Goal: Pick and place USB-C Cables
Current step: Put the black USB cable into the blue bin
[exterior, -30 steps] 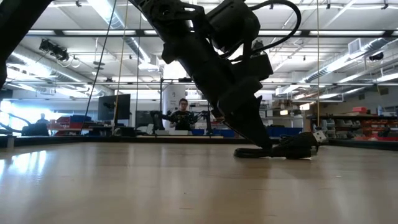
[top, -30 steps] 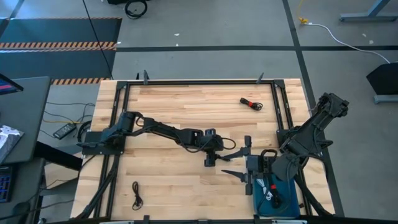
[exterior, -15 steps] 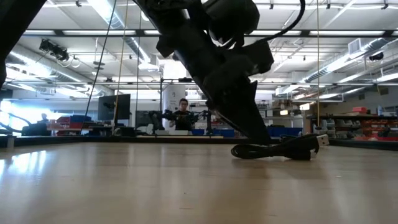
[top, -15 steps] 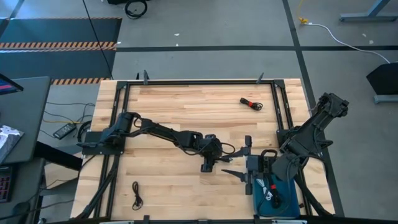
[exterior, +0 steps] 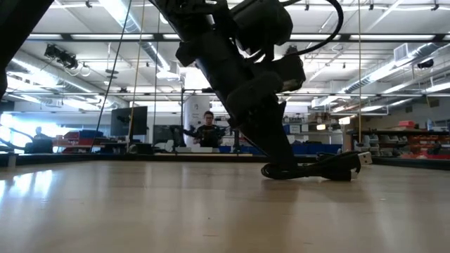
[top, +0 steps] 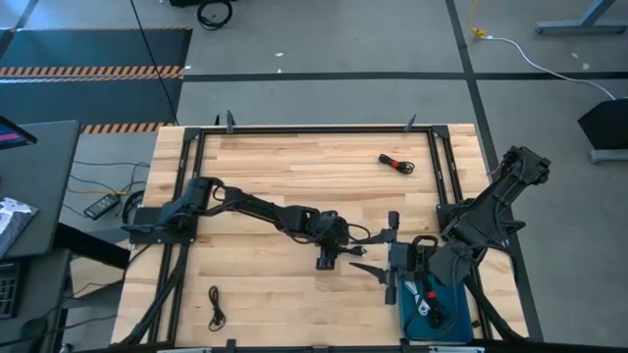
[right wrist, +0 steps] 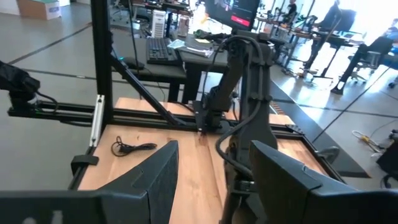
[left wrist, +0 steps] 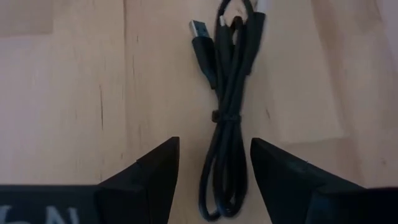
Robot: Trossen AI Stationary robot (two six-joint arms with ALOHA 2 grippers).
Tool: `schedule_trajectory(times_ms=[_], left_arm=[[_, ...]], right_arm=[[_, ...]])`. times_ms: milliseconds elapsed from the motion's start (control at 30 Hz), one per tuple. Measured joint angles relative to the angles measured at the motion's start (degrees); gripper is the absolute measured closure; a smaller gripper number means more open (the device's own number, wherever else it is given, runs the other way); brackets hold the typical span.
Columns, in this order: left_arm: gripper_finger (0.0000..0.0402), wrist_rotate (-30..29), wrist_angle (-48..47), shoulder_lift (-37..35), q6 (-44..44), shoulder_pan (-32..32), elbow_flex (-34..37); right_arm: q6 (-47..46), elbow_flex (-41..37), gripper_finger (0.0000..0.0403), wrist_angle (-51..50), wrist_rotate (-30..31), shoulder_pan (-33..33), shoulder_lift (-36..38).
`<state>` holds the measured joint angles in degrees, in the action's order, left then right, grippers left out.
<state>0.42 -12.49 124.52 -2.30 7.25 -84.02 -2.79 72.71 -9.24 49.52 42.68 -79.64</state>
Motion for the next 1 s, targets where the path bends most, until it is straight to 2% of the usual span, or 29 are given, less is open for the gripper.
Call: schedule_trajectory(times_ms=[300, 400, 567, 800, 1000], left_arm=[[0.0197, -0.3, 0.1, 1.6, 0.1, -0.4, -0.2], [0.0208, -0.4, 0.4, 1.6, 0.1, -0.4, -0.2], [0.0259, -1.6, 3.0, 1.9, 0.0, -0.3, -0.1], [0.0362, -3.3, 4.5, 2.0, -0.1, -0.2, 0.0], [0.037, -3.9, 4.0, 0.3, -0.1, -0.2, 0.2]], right_arm=[[0.0, 0.0, 0.0201, -0.6, 0.1, 0.0, 0.0], [-0.2, 0.0, 0.0201, -0.6, 0.1, 0.0, 0.0], [-0.6, 0.0, 0.0201, -0.7, 0.1, 0.0, 0.0], [-2.1, 0.0, 0.0201, 0.0, 0.0, 0.0, 0.0], [-4.5, 0.0, 0.0201, -4.7, -0.1, 0.2, 0.0]])
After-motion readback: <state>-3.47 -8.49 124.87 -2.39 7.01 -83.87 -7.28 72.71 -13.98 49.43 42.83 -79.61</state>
